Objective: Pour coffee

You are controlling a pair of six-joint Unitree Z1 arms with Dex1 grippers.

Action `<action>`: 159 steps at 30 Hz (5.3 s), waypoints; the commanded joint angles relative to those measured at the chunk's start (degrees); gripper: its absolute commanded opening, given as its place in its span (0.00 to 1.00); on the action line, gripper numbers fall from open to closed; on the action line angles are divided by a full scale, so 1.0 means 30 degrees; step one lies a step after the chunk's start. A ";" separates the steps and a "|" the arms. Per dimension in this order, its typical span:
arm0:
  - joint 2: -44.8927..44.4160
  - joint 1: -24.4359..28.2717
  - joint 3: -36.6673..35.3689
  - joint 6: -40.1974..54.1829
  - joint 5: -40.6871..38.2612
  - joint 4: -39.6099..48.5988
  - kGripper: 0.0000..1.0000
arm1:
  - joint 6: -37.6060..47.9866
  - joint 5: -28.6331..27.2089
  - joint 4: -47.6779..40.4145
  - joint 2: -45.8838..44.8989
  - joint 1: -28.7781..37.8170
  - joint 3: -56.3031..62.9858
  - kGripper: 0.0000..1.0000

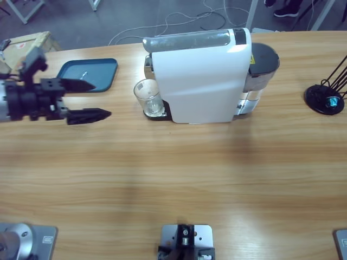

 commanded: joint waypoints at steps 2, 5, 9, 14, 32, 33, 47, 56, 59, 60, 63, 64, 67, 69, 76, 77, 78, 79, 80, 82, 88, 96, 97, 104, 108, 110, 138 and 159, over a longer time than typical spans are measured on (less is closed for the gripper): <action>-0.2046 -0.1257 0.0091 -0.4172 0.2279 0.1814 1.00 | -0.2075 0.4977 0.1489 0.7043 -0.2310 -0.5333 0.00; -0.1905 -0.1521 0.0121 -0.4207 0.2162 0.1668 1.00 | -0.2069 0.5616 0.2503 0.8789 -0.2322 -0.7085 0.00; -0.1513 -0.1521 0.0144 -0.4207 0.2156 0.1480 1.00 | -0.2104 0.5668 0.3516 1.0500 -0.2322 -0.8567 0.00; -0.0909 -0.1521 0.0039 -0.4202 0.2209 0.1088 1.00 | -0.2508 0.5217 0.4050 1.1297 -0.2322 -0.8978 0.00; -0.0364 -0.1521 -0.0002 -0.4207 0.2472 0.0695 1.00 | -0.2678 0.4028 0.4091 1.2744 -0.2381 -0.9013 0.00; -0.0341 -0.1521 -0.0002 -0.4207 0.2455 0.0689 1.00 | -0.2678 0.4016 0.4073 1.2744 -0.2381 -0.9007 0.00; -0.0106 -0.1521 0.0033 -0.4207 0.2484 0.0572 1.00 | -0.2514 0.4338 0.3604 1.2668 -0.1912 -0.7038 0.00; -0.0071 -0.1521 0.0003 -0.4207 0.2484 0.0560 1.00 | -0.2473 0.2592 0.2690 0.9809 -0.1871 -0.8532 0.56; -0.0124 -0.1521 -0.0008 -0.4207 0.2484 0.0455 1.00 | -0.1887 0.2516 0.4161 0.8537 -0.1642 -0.9991 1.00; -0.0130 -0.1521 -0.0026 -0.4207 0.2484 0.0443 1.00 | -0.1670 0.2586 0.4501 0.8285 -0.1572 -0.9974 1.00; -0.0024 -0.1521 -0.0026 -0.4096 0.2642 0.0367 1.00 | -0.1418 0.3108 0.5602 0.8168 -0.1344 -0.9341 1.00; 0.0087 -0.1521 -0.0038 -0.3879 0.2666 0.0355 1.00 | -0.1219 0.3248 0.5854 0.8197 -0.1314 -0.9013 1.00; 0.0052 -0.1521 -0.0120 -0.3504 0.2830 0.0338 1.00 | -0.0686 0.4016 0.5971 0.8104 -0.1232 -0.8368 1.00; 0.0040 -0.1521 -0.0207 -0.3504 0.2789 0.0338 1.00 | -0.0592 0.4409 0.6153 0.8109 -0.1109 -0.8362 1.00; -0.0071 -0.1562 -0.0319 -0.3493 0.2601 0.0338 1.00 | -0.0094 0.4666 0.6429 0.8104 -0.0769 -0.7835 1.00; -0.0071 -0.1579 -0.0307 -0.3481 0.2601 0.0338 1.00 | -0.0065 0.4555 0.6399 0.8227 -0.0769 -0.7858 1.00; -0.0071 -0.1585 -0.0289 -0.3481 0.2584 0.0338 1.00 | -0.0036 0.4338 0.6358 0.8414 -0.0769 -0.7888 1.00; -0.0059 -0.1608 -0.0295 -0.3481 0.2572 0.0338 1.00 | -0.0006 0.4174 0.6358 0.8672 -0.0769 -0.7981 1.00; -0.0042 -0.1608 -0.0307 -0.3481 0.2566 0.0338 1.00 | 0.0041 0.4133 0.6388 0.8889 -0.0769 -0.8099 1.00; -0.0042 -0.1608 -0.0319 -0.3475 0.2572 0.0338 1.00 | 0.0076 0.4104 0.6399 0.8965 -0.0769 -0.8433 1.00; 0.0140 -0.1614 -0.0348 -0.3481 0.2590 0.0338 1.00 | -0.2145 0.4362 0.6317 0.9703 -0.1062 -0.9435 0.00; 0.0450 -0.1626 -0.0348 -0.3498 0.2572 0.0338 1.00 | -0.2684 0.5569 0.6704 1.2018 -0.1619 -1.1386 0.00; 0.0521 -0.1626 -0.0377 -0.3487 0.2572 0.0338 1.00 | -0.2678 0.5557 0.6704 1.2100 -0.1637 -1.1292 0.00; 0.0925 -0.1638 -0.0413 -0.3504 0.2543 0.0291 1.00 | -0.2684 0.4280 0.6534 1.2258 -0.1918 -1.1116 0.00; 0.1054 -0.1638 -0.0465 -0.3504 0.2543 0.0162 1.00 | -0.2895 0.3717 0.6153 1.2486 -0.1994 -1.0776 0.00; 0.1042 -0.1638 -0.0465 -0.3504 0.2543 0.0156 1.00 | -0.2971 0.3717 0.6059 1.2709 -0.2000 -1.0730 0.00; 0.1271 -0.1726 -0.0407 -0.3504 0.2484 0.0133 1.00 | -0.3375 0.3770 0.5362 1.3295 -0.2527 -0.9886 0.00; 0.1581 -0.1872 -0.0366 -0.3516 0.2484 -0.0014 1.00 | -0.3346 0.3981 0.5532 1.2492 -0.1502 -1.0179 0.00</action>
